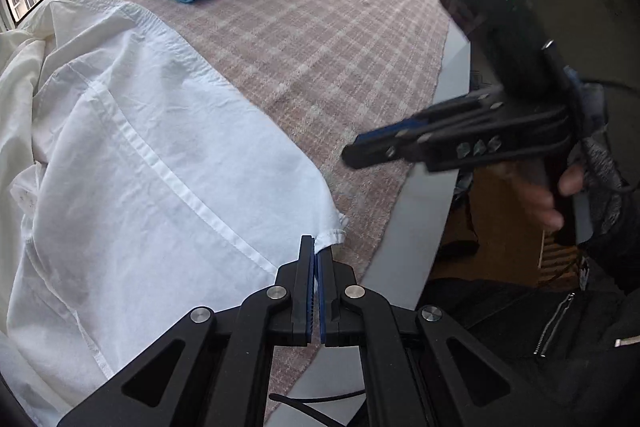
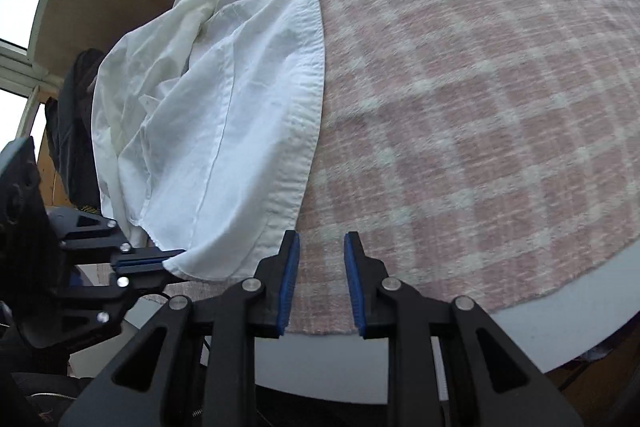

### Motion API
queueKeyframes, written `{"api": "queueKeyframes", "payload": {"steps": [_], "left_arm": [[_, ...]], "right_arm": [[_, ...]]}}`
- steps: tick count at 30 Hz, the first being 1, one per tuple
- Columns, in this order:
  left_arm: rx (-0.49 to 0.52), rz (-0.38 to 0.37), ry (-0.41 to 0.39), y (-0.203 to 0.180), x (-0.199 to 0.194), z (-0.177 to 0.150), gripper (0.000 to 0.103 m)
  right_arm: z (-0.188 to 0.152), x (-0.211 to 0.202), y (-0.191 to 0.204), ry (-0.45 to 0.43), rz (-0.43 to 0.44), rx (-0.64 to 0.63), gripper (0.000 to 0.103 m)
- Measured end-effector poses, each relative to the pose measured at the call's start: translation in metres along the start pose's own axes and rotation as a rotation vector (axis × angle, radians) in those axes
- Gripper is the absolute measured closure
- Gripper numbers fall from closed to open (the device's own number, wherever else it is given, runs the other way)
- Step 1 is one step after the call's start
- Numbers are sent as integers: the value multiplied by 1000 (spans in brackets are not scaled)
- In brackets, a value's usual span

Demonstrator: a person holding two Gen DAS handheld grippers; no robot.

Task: Fold clothes
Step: 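Grasp the white shirt hem with the left gripper and lift it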

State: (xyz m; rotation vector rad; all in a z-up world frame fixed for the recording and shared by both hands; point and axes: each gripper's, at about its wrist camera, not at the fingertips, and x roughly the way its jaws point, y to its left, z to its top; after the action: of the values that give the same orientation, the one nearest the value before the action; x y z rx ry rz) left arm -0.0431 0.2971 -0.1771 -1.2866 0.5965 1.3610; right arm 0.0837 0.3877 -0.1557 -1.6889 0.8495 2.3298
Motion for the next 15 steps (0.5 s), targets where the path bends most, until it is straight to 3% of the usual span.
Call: {"api": "queueKeyframes", "payload": {"steps": [4, 7, 11, 15], "left_arm": [[-47, -40, -15, 6, -6, 3, 102], [-38, -41, -46, 4, -20, 13, 102], [-10, -34, -60, -2, -30, 23, 102], [13, -31, -52, -3, -31, 21, 102]], "right_arm": [[13, 3, 6, 76, -46, -78, 80], [-5, 17, 17, 134, 59, -67, 80], [-14, 37, 40, 95, 195, -32, 80], [-7, 51, 47, 30, 227, 38, 80]]}}
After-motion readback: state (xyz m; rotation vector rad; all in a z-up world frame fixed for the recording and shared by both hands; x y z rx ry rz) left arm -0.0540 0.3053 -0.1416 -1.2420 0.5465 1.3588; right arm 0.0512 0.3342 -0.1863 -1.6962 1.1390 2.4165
